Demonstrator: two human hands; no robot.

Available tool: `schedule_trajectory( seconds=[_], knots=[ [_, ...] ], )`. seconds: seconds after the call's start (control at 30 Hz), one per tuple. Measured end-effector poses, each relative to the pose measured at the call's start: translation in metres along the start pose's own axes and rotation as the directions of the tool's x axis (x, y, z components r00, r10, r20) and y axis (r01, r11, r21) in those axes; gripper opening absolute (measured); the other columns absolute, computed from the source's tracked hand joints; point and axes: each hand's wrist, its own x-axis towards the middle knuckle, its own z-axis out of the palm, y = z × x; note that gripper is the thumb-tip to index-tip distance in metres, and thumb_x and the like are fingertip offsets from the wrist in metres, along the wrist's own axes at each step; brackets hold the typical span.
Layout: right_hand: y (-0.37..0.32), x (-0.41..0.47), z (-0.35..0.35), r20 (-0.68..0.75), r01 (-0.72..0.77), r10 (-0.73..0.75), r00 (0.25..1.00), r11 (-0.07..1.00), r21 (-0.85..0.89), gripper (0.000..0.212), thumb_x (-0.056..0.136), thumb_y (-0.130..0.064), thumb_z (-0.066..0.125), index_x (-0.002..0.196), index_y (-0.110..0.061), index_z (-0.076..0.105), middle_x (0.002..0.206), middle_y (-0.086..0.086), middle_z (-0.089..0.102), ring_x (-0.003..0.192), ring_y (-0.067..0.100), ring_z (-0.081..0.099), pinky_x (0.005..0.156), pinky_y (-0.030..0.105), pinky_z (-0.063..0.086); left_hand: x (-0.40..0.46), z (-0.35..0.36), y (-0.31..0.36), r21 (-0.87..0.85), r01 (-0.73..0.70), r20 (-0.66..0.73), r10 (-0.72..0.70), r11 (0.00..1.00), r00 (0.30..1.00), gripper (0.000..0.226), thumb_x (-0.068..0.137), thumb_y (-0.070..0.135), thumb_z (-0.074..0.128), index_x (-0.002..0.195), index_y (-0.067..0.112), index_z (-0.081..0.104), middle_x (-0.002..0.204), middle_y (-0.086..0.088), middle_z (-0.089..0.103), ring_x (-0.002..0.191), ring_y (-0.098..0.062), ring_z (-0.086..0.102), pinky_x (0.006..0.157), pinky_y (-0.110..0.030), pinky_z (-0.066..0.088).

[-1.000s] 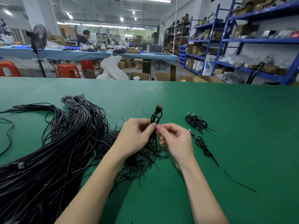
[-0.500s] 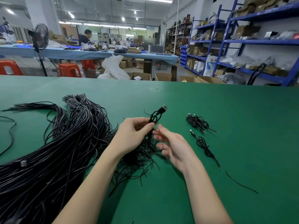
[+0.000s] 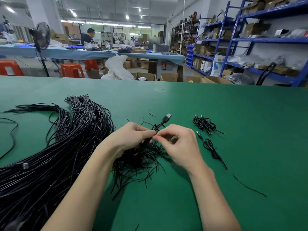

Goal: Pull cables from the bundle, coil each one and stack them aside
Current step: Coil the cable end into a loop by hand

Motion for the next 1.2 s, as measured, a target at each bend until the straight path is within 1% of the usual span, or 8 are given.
schedule_trajectory(
  seconds=[0.1,0.23,0.4,0.53,0.73,0.87,1.03,1.2],
  knots=[
    [0.004,-0.002,0.005,0.032,0.103,-0.1,0.994,0.989,-0.105,0.005,0.083,-0.027,0.082,0.081,-0.027,0.077,0.08,-0.016,0.07,0.071,0.01,0.066,0.064,0.03,0.054,0.0,-0.002,-0.005,-0.136,0.097,0.065,-0.089,0.986,0.994,0.036,0.095,0.029,0.068,0.097,-0.006,0.073,0.079,-0.009,0.058,0.074,-0.022,0.042,0.068,-0.029,0.037],
    [0.01,-0.007,0.013,0.015,-0.061,0.064,0.998,0.985,-0.163,0.006,0.084,-0.032,0.078,0.081,-0.031,0.073,0.08,-0.016,0.069,0.064,0.008,0.06,0.063,0.029,0.053,-0.005,-0.005,-0.01,-0.056,0.067,0.122,-0.06,0.996,0.991,0.021,0.096,0.033,0.066,0.099,0.016,0.077,0.085,0.001,0.067,0.077,-0.015,0.053,0.075,-0.026,0.045],
    [0.005,-0.006,0.01,0.245,-0.51,0.457,0.855,0.826,0.24,0.005,0.086,-0.028,0.08,0.082,-0.027,0.077,0.058,-0.009,0.064,0.046,0.005,0.051,0.044,0.018,0.039,-0.004,0.001,-0.007,0.02,-0.052,0.046,0.051,0.998,0.998,0.028,0.09,0.021,0.074,0.117,0.027,0.066,0.114,0.017,0.064,0.089,0.008,0.065,0.081,-0.016,0.051],
    [0.006,-0.007,0.006,0.304,-0.65,0.574,0.76,0.675,0.35,0.006,0.09,-0.027,0.074,0.086,-0.028,0.077,0.058,0.0,0.06,0.044,0.011,0.041,0.046,0.021,0.027,-0.002,0.004,-0.004,0.165,-0.166,0.031,0.163,0.972,0.986,0.047,0.091,0.033,0.073,0.136,0.026,0.061,0.118,0.027,0.063,0.091,0.012,0.065,0.086,-0.012,0.05],
    [0.01,-0.005,0.005,0.167,-0.571,0.555,0.815,0.717,0.401,0.009,0.087,-0.022,0.078,0.08,-0.027,0.078,0.07,-0.005,0.068,0.051,0.008,0.052,0.045,0.017,0.039,0.001,0.011,-0.003,0.477,-0.247,-0.151,0.356,0.844,0.922,0.03,0.091,0.036,0.071,0.12,0.028,0.074,0.108,0.015,0.075,0.083,0.013,0.06,0.071,0.004,0.036],
    [0.014,-0.006,0.006,0.04,-0.478,0.48,0.876,0.858,0.186,0.005,0.085,-0.033,0.079,0.082,-0.035,0.076,0.075,-0.014,0.071,0.053,0.011,0.054,0.059,0.026,0.051,0.002,0.015,-0.007,0.49,-0.189,-0.178,0.31,0.851,0.934,0.028,0.09,0.036,0.072,0.115,0.024,0.076,0.105,0.012,0.076,0.087,0.003,0.065,0.077,-0.001,0.044],
    [0.017,-0.007,0.006,-0.056,-0.364,0.363,0.93,0.931,-0.006,0.004,0.085,-0.036,0.075,0.085,-0.039,0.073,0.079,-0.02,0.07,0.045,0.005,0.039,0.049,0.02,0.041,0.003,0.024,-0.008,0.441,-0.154,-0.205,0.267,0.884,0.942,0.037,0.088,0.039,0.073,0.12,0.022,0.073,0.112,0.008,0.074,0.102,-0.004,0.068,0.089,-0.012,0.045],
    [0.011,-0.003,0.005,0.116,-0.604,0.609,0.784,0.709,0.364,0.011,0.091,-0.033,0.072,0.09,-0.023,0.077,0.079,-0.01,0.071,0.05,0.007,0.051,0.046,0.021,0.039,0.003,0.029,-0.006,0.538,-0.17,-0.199,0.32,0.826,0.926,0.029,0.095,0.03,0.06,0.121,0.028,0.072,0.113,0.009,0.075,0.108,-0.012,0.068,0.098,-0.032,0.052]
  ],
)
